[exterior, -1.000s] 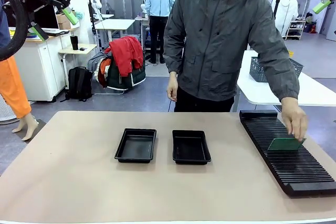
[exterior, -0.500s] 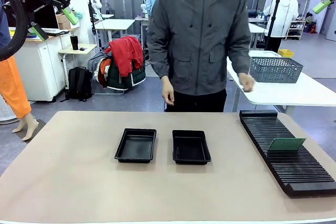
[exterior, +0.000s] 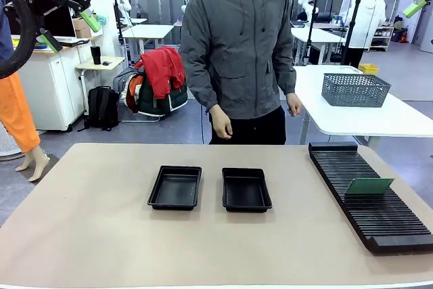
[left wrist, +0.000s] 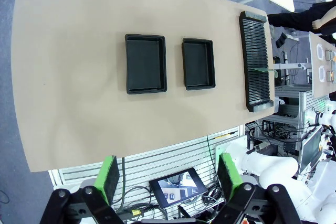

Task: Inspect and transfer BCBs to ESD trays.
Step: Pick up the Blank PCB from the PCB Rack and place it in the left ESD tray.

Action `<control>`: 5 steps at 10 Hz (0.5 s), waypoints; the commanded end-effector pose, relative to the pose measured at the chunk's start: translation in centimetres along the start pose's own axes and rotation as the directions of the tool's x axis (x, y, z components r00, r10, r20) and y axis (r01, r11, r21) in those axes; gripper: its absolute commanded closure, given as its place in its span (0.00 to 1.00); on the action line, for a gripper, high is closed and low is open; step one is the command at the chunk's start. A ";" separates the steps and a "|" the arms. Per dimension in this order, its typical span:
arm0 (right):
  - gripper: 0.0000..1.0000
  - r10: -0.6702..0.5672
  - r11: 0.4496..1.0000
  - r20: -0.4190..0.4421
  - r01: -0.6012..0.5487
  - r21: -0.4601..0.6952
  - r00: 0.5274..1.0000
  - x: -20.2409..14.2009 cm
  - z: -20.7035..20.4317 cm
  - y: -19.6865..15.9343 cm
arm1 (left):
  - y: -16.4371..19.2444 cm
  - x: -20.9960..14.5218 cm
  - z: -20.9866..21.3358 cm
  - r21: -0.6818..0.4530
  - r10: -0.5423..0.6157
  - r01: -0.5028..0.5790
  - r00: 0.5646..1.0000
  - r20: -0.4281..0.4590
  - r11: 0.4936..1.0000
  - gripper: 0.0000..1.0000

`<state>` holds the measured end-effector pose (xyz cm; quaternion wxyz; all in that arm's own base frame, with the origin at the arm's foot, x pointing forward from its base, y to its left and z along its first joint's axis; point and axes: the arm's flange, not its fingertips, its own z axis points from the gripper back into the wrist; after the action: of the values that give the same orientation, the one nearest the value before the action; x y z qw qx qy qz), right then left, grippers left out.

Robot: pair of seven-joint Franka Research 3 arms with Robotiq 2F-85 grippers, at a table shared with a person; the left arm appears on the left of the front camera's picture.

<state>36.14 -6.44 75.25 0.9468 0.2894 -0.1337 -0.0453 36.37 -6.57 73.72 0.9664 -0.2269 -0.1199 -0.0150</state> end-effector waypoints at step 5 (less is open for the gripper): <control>0.00 0.127 0.986 0.007 -0.126 -0.109 0.992 0.5 -2.0 -0.2 | 0.0 0.0 0.0 -0.004 0.001 -0.001 1.000 0.006 1.000 0.00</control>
<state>36.54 -6.04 74.84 0.9533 0.2679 -0.1380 -0.0196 36.37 -6.56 73.72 0.9664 -0.2269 -0.1199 -0.0150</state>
